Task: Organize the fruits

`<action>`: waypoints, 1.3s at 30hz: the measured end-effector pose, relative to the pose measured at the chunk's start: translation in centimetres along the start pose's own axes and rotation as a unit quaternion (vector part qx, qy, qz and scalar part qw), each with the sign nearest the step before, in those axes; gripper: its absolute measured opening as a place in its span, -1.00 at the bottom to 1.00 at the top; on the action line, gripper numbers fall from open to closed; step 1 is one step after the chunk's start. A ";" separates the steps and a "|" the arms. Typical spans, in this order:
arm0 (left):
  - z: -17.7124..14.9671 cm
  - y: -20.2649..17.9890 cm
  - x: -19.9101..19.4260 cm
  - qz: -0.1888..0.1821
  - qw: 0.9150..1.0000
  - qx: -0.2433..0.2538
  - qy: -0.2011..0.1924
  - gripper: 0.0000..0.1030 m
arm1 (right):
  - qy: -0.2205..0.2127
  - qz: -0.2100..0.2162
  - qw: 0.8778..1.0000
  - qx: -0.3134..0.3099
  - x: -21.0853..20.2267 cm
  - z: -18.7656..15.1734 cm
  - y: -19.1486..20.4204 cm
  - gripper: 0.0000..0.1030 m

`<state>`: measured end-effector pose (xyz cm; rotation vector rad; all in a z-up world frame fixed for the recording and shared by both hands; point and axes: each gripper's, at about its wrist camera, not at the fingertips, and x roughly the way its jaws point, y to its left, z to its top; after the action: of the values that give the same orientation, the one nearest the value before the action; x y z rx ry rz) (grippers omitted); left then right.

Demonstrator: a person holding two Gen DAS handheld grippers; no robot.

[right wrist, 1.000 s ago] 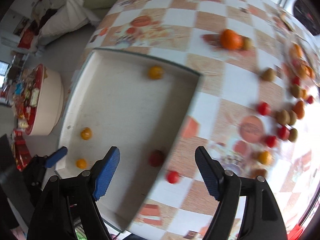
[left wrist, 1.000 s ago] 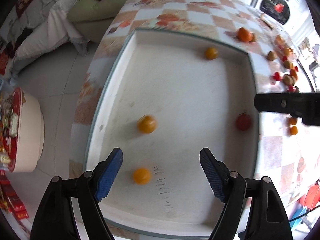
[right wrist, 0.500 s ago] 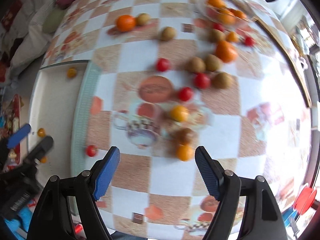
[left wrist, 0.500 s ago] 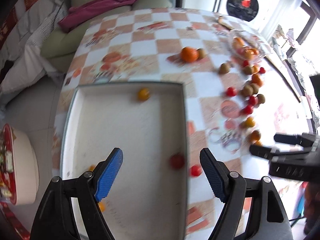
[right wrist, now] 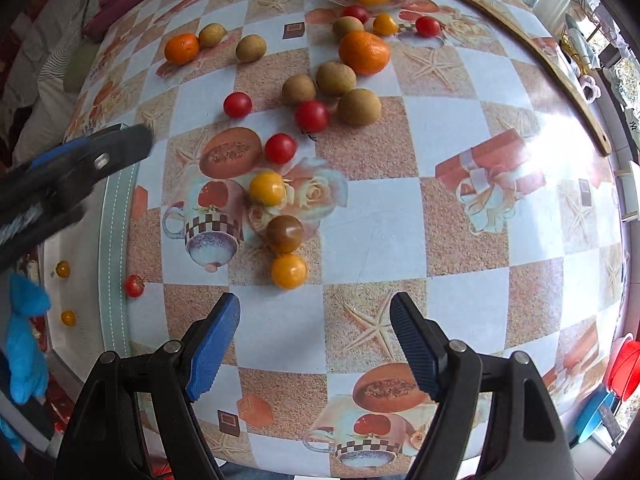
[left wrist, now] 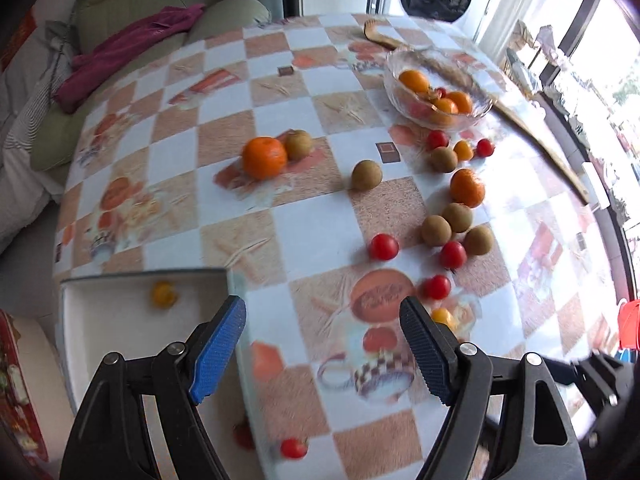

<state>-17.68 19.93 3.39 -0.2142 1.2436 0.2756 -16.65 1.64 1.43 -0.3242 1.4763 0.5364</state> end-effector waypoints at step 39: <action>2.4 -3.9 4.5 -0.020 0.999 0.021 0.016 -0.47 | 0.000 0.046 0.999 0.004 2.4 1.7 0.2 -0.58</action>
<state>-12.90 17.37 -0.05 -0.2082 1.2734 0.2116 -15.25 3.06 -0.79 -0.2508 1.4980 0.6052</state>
